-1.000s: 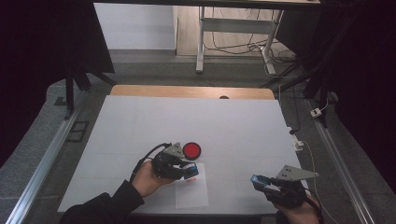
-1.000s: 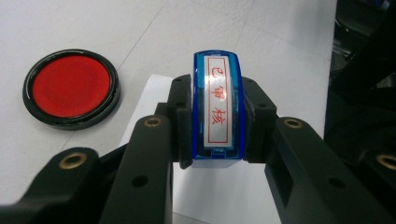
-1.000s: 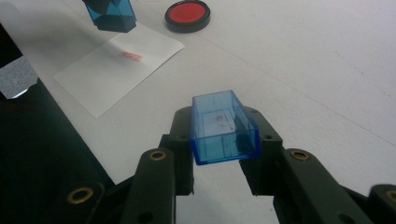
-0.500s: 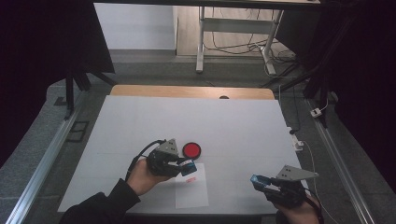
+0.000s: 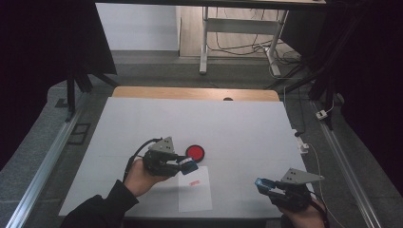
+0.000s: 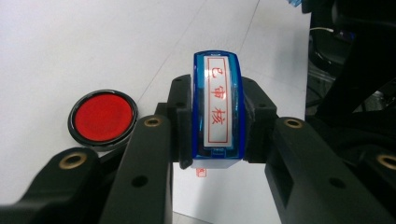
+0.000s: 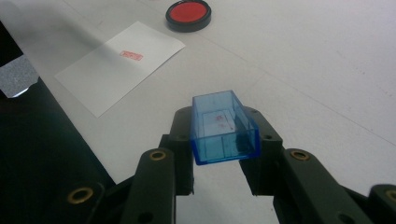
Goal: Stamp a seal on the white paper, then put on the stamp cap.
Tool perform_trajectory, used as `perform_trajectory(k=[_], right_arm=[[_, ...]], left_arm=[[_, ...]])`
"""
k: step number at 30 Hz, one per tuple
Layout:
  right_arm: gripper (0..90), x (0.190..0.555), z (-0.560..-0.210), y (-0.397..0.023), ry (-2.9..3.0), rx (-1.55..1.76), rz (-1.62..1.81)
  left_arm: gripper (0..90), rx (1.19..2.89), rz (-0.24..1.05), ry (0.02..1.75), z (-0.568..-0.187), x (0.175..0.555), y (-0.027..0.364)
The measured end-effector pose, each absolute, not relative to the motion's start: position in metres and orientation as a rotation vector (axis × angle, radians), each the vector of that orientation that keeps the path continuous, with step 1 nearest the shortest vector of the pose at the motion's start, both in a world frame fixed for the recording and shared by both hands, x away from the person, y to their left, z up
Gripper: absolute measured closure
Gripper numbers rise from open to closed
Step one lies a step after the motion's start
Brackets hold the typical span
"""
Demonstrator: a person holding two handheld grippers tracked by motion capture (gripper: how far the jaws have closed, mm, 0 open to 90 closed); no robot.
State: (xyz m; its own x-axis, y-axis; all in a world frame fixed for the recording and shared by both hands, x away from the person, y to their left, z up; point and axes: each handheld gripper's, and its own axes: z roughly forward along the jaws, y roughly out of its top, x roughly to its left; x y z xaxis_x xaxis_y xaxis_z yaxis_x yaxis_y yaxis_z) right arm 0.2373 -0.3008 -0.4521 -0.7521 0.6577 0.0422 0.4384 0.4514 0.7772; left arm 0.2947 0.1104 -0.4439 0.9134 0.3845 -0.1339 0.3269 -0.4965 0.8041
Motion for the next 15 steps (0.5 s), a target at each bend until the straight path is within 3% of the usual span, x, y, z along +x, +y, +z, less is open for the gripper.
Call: perform_trajectory(k=[15], right_arm=[[67.9, 0.238, -0.452, -0.301, 2.442, 0.947, 1.19]], left_arm=[[69.7, 2.086, 0.081, 0.484, -0.433, 0.294, 0.121]])
